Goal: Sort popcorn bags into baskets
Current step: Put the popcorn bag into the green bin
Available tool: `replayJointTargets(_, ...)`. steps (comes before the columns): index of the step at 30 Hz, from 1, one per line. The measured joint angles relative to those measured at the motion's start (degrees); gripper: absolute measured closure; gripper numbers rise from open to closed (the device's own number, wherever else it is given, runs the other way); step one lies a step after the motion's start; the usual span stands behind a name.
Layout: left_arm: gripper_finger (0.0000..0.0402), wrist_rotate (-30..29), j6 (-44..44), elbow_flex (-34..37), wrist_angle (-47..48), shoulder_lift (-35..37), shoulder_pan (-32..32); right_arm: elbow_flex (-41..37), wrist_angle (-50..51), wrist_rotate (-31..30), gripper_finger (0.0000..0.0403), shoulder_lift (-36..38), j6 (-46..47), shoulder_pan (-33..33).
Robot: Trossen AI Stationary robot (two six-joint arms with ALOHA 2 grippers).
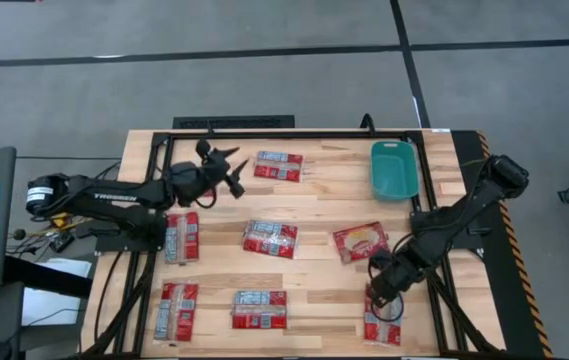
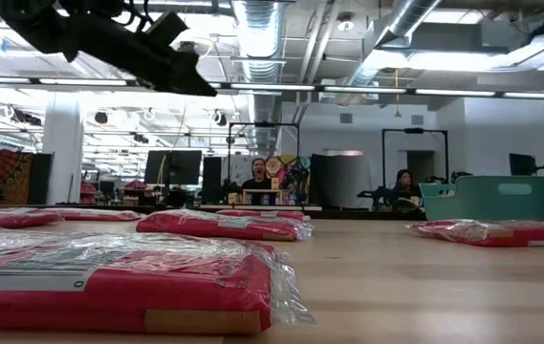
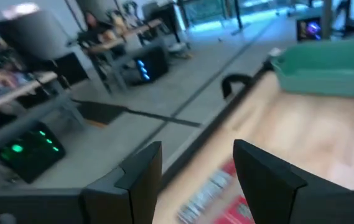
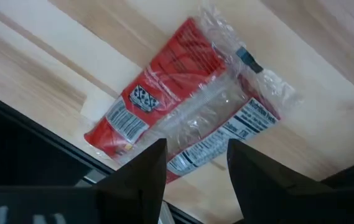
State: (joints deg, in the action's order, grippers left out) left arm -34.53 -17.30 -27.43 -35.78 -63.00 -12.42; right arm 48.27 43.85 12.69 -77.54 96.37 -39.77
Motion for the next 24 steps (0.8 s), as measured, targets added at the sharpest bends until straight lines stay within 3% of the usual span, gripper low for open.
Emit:
replayJointTargets(6, 0.0212, -0.01, 2.08, -1.0, 0.01, 0.68, -1.38, 0.0, -5.18, -0.85, 0.0199, -0.46, -6.94, -1.14)
replayJointTargets(11, 0.0212, 1.89, 2.13, -0.58, 4.01, 0.25, -1.08, 0.06, -9.88, -10.96, 0.0194, -6.31, -12.56, -5.64)
replayJointTargets(15, 0.0212, 2.69, 5.01, -0.63, 0.79, -0.83, -1.08, 1.83, -11.75, -7.79, 0.0191, -13.43, -12.86, -9.62)
replayJointTargets(24, 0.0212, 11.85, 9.03, -0.63, 1.48, -0.61, 1.36, 15.85, 0.81, -8.26, 0.0188, -24.64, -17.27, -14.9)
